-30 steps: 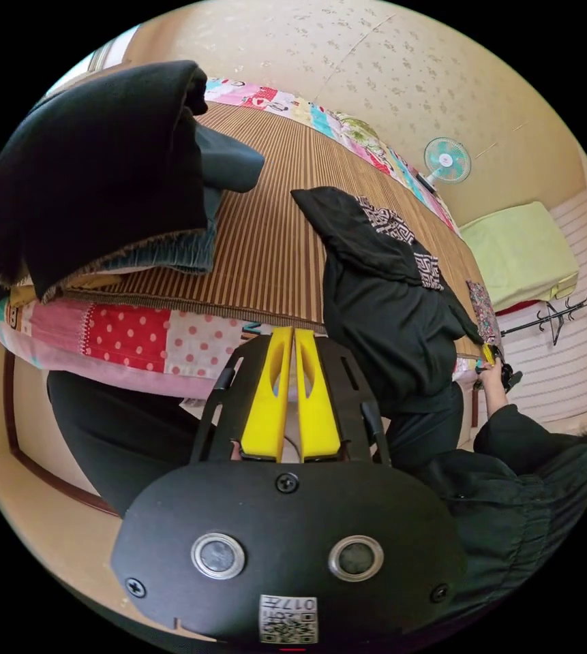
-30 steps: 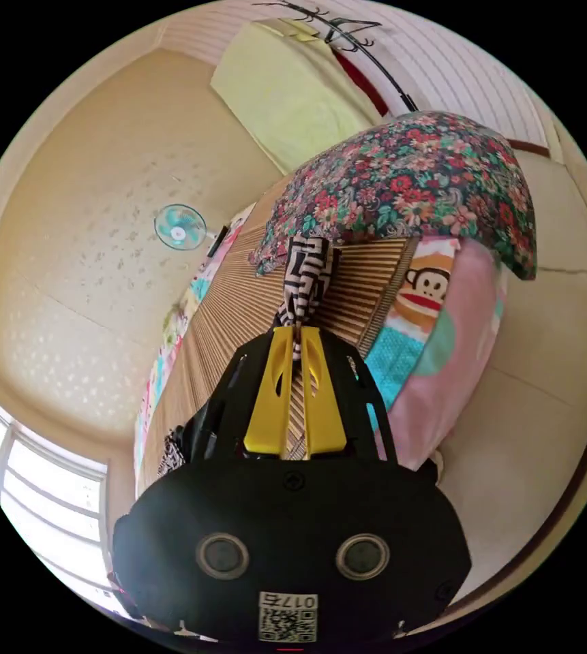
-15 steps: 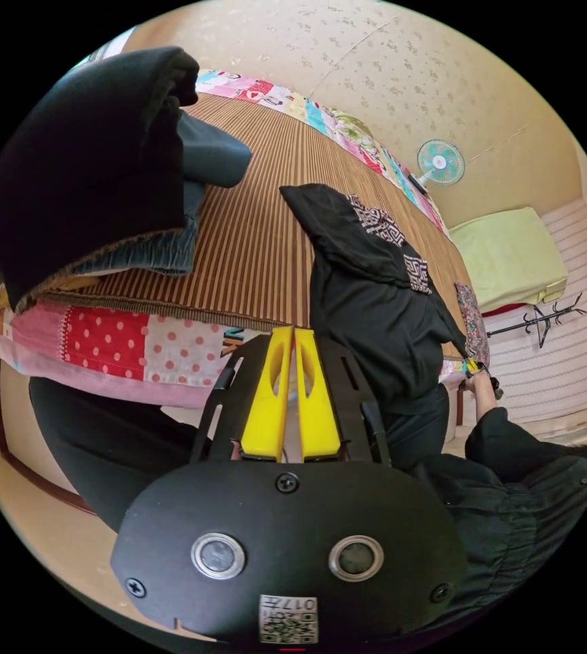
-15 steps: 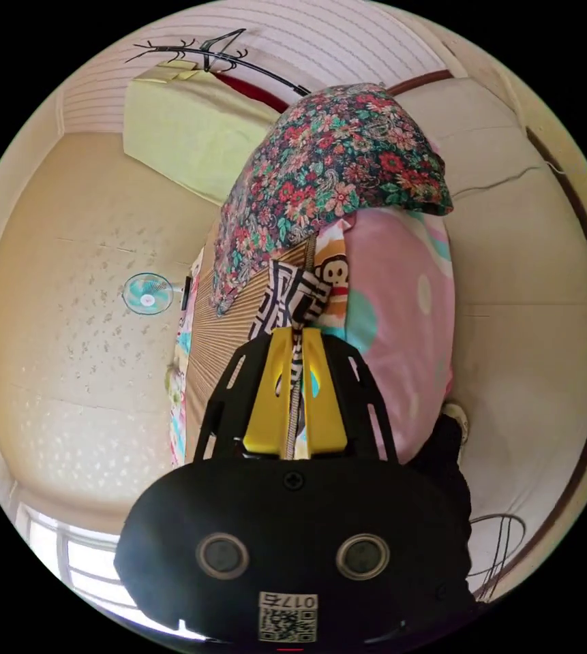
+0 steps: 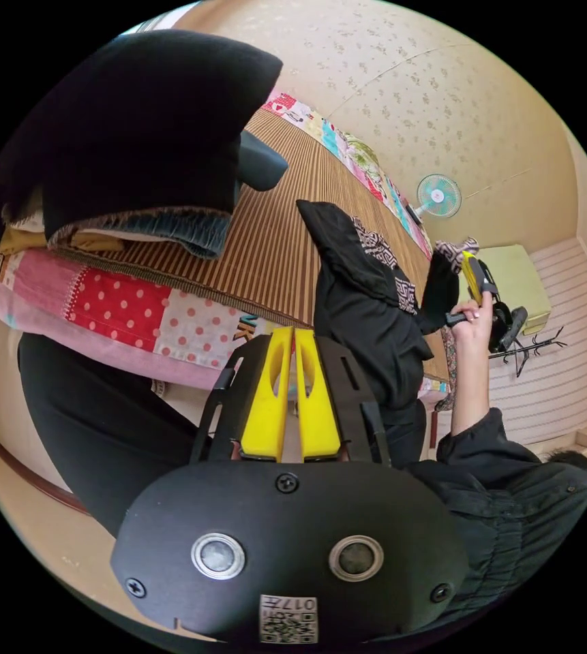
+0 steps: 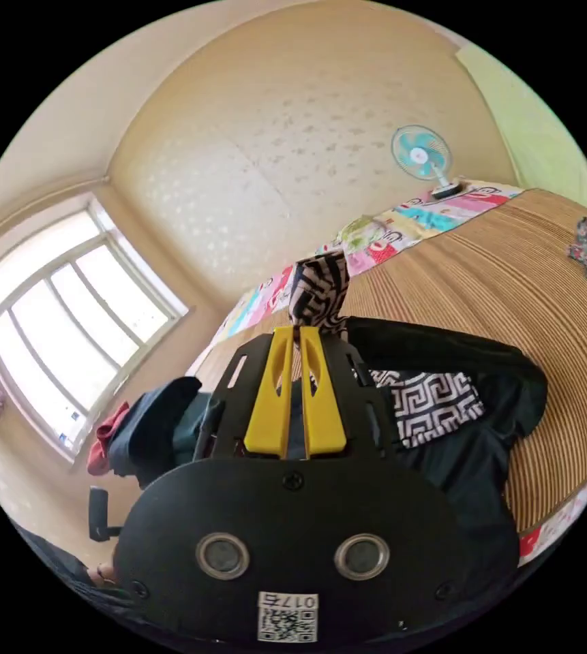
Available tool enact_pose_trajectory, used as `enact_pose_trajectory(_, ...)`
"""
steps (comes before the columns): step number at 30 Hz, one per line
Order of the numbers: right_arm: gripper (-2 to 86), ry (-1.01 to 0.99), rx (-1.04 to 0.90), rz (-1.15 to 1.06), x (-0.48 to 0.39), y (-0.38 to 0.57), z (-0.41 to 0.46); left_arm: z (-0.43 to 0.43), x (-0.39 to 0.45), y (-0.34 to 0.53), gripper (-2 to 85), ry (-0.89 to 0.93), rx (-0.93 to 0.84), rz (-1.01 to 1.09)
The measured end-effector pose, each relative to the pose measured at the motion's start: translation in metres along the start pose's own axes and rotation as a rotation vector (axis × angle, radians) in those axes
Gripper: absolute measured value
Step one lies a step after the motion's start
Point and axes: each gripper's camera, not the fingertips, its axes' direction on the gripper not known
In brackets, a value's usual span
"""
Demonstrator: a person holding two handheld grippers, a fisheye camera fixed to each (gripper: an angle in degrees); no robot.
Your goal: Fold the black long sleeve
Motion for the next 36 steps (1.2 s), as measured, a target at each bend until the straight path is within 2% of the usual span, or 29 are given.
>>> enact_pose_trajectory(2, 4.5, -0.030, -0.318, -0.126, -0.039, 0.073, 0.074, 0.008, 0.004, 0.004, -0.9, 0.028, -0.016, -0.008)
enact_pose_trajectory(5, 7.9, -0.077, -0.508, -0.187, -0.045, 0.143, 0.090, 0.011, 0.014, 0.008, -1.0, 0.043, -0.021, 0.021)
enact_pose_trajectory(9, 7.8, 0.060, -0.497, -0.200, -0.013, 0.170, 0.044, 0.012, 0.030, 0.008, -1.0, -0.002, -0.029, 0.096)
enact_pose_trajectory(13, 6.9, 0.287, -0.370, -0.069, 0.051, 0.170, -0.023, 0.032, 0.071, 0.000, -1.0, -0.090, -0.050, 0.285)
enact_pose_trajectory(15, 6.3, 0.315, -0.366, -0.011, 0.074, 0.168, -0.031, 0.048, 0.095, -0.008, -1.0, -0.106, -0.057, 0.367)
enact_pose_trajectory(18, 3.7, 0.318, -0.425, -0.013, 0.093, 0.161, -0.005, 0.090, 0.131, -0.034, -1.0, -0.156, -0.071, 0.510)
enact_pose_trajectory(20, 1.9, 0.402, -0.523, -0.041, 0.101, 0.146, 0.048, 0.148, 0.156, -0.071, -1.0, -0.285, -0.234, 0.622)
enact_pose_trajectory(22, 1.4, 0.425, -0.517, 0.010, 0.106, 0.121, 0.079, 0.169, 0.180, -0.103, -1.0, -0.322, -0.245, 0.715)
enact_pose_trajectory(23, 1.1, 0.424, -0.522, 0.047, 0.111, 0.102, 0.102, 0.188, 0.195, -0.128, -1.0, -0.372, -0.315, 0.750)
enact_pose_trajectory(26, 0.9, 0.352, -0.564, 0.087, 0.127, 0.056, 0.152, 0.218, 0.212, -0.197, -0.9, -0.464, -0.399, 0.646)
enact_pose_trajectory(28, 0.8, 0.217, -0.575, 0.161, 0.132, 0.032, 0.155, 0.210, 0.209, -0.228, -0.9, -0.561, -0.317, 0.545)
enact_pose_trajectory(29, 0.9, 0.062, -0.475, 0.140, 0.123, 0.019, 0.137, 0.191, 0.205, -0.238, -0.8, -0.544, -0.224, 0.476)
enact_pose_trajectory(30, 1.0, 0.003, -0.417, 0.116, 0.117, 0.016, 0.125, 0.178, 0.204, -0.240, -0.8, -0.493, -0.180, 0.457)
enact_pose_trajectory(31, 1.2, -0.047, -0.328, 0.074, 0.106, 0.015, 0.100, 0.152, 0.198, -0.237, -0.6, -0.352, -0.096, 0.455)
enact_pose_trajectory(32, 1.6, -0.022, -0.293, 0.049, 0.098, 0.023, 0.077, 0.128, 0.188, -0.223, -0.3, -0.234, -0.026, 0.464)
enact_pose_trajectory(34, 2.5, 0.063, -0.294, 0.027, 0.094, 0.047, 0.049, 0.105, 0.167, -0.192, 1.0, -0.141, 0.020, 0.466)
enact_pose_trajectory(36, 4.4, 0.153, -0.297, 0.039, 0.099, 0.080, 0.026, 0.096, 0.145, -0.155, 4.8, -0.087, -0.010, 0.472)
